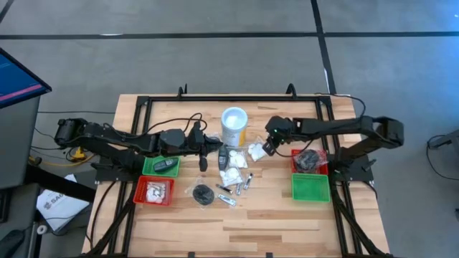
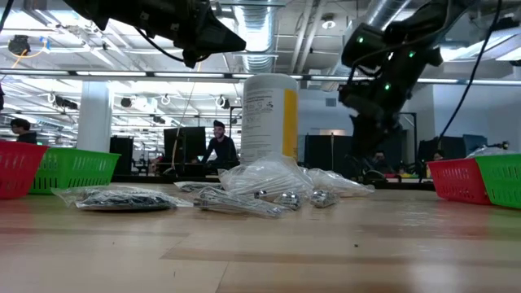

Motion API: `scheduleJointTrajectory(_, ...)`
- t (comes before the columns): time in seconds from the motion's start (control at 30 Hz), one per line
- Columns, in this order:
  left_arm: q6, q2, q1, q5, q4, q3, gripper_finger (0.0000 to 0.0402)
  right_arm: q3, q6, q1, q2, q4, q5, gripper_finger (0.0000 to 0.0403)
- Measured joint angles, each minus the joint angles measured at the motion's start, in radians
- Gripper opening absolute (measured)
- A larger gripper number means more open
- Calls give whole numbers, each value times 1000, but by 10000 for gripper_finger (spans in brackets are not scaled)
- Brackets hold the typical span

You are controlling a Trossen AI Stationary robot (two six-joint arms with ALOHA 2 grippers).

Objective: Pick & Place Travel size toiletries
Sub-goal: Put the cotton pack into the left red bin

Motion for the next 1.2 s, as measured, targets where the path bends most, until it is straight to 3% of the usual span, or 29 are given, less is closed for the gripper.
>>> scheduleJointTrajectory(0.3, 0, 0, 0, 0, 0, 0, 0, 0, -52, -50, 85, 122, -99, 174)
scheduleJointTrajectory(0.5, 0, 0, 0, 0, 0, 0, 0, 0, -67, -60, 104, 165, -104, 189)
scheduleJointTrajectory(0.8, 0, 0, 0, 0, 1, 0, 0, 1, -70, -73, 109, 191, -129, 184)
scheduleJointTrajectory(1.2, 0, 0, 0, 0, 1, 0, 0, 1, -74, -77, 253, 268, -155, 181)
